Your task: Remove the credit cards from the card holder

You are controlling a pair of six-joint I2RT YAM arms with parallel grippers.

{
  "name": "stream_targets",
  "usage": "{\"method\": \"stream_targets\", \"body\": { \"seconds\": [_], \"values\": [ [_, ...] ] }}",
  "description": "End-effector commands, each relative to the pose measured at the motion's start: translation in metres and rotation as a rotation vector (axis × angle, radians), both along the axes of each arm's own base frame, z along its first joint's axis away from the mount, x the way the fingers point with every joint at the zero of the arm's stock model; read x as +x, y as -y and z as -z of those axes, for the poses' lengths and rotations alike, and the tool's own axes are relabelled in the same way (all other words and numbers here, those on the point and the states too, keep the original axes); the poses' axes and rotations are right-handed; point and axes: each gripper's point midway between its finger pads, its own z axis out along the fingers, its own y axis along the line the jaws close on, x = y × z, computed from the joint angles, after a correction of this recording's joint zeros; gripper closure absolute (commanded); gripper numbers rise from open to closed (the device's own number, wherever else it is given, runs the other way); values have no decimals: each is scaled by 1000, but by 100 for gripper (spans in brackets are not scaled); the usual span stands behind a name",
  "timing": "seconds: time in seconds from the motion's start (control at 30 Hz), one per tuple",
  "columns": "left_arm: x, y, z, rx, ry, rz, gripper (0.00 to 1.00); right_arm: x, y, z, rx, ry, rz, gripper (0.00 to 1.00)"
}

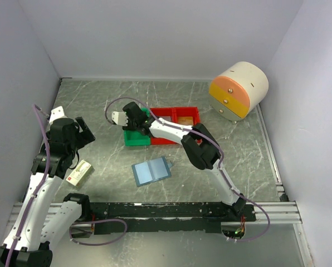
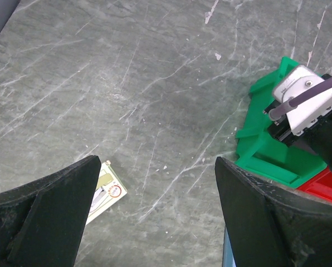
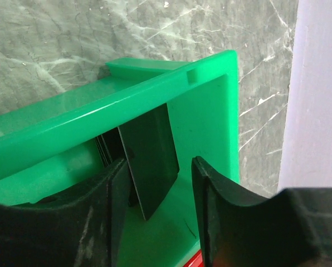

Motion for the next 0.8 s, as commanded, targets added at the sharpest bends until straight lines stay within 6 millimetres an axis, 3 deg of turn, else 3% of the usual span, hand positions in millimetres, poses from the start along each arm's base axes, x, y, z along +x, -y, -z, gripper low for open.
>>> {"method": "stream_targets", "body": {
  "seconds": [0.0,0.2,0.27,0.77],
  "values": [
    [1,0,2,6,-2,15,4,2,1,3,13,-42,7,51],
    [2,1,4,5,-8,18,5,-1,0,2,25,-71,-5,45],
    [2,1,4,5,-9,18,5,0,0,2,30,-75,0,37],
    [4,3,6,-3,-19,27,5,4,-3,-10,103,-86,25,30]
  ]
}}
